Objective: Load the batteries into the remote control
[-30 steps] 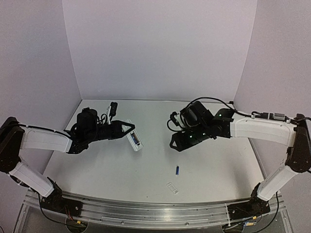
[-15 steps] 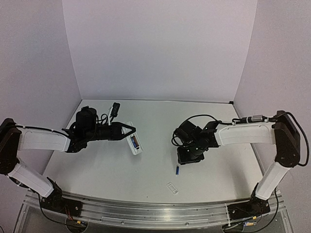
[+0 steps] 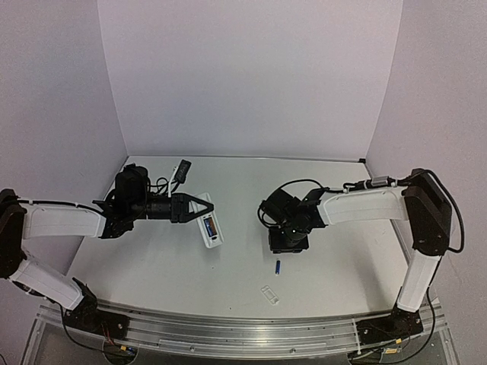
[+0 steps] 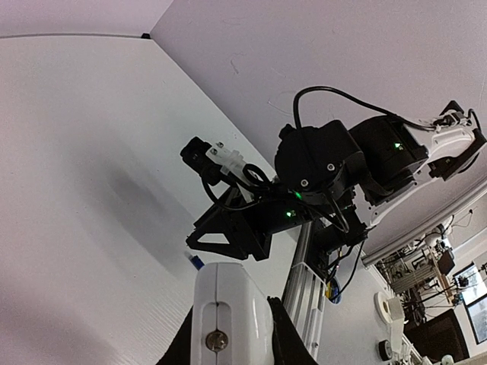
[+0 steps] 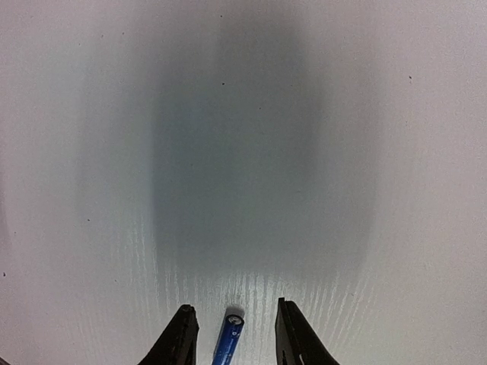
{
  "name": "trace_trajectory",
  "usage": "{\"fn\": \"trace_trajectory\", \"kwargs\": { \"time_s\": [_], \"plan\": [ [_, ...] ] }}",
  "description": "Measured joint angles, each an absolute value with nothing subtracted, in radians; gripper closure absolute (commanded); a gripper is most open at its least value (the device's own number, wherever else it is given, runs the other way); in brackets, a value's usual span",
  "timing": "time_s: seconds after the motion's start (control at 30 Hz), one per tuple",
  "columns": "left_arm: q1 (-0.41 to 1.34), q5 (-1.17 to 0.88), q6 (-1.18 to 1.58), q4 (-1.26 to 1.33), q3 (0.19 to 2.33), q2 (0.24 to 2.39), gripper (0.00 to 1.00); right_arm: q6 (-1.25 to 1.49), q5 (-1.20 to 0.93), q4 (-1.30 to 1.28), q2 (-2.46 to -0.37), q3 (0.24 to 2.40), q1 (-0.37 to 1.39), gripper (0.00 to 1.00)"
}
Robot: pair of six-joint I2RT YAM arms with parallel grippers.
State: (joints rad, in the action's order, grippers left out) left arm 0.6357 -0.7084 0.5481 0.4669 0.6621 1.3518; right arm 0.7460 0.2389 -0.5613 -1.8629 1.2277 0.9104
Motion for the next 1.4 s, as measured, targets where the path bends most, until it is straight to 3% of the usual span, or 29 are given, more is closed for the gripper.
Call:
{"fn": "trace_trajectory", "kwargs": {
  "time_s": [0.23, 0.87, 1.4],
  "plan": [
    [0.636, -0.732, 0.519, 0.443, 0.662, 1.34, 1.0, 0.773, 0.239, -0.562, -1.878, 1.231, 0.91, 0.75],
    [0.634, -0.732, 0.493, 0.383, 0.668, 1.319, 1.0, 0.91, 0.161, -0.643, -1.932, 1.272, 0.911, 0.78],
    [0.634, -0.731, 0.492, 0.362, 0.668, 1.319, 1.0, 0.95, 0.111, -0.671, -1.976, 1.295, 0.913, 0.89]
  ]
}}
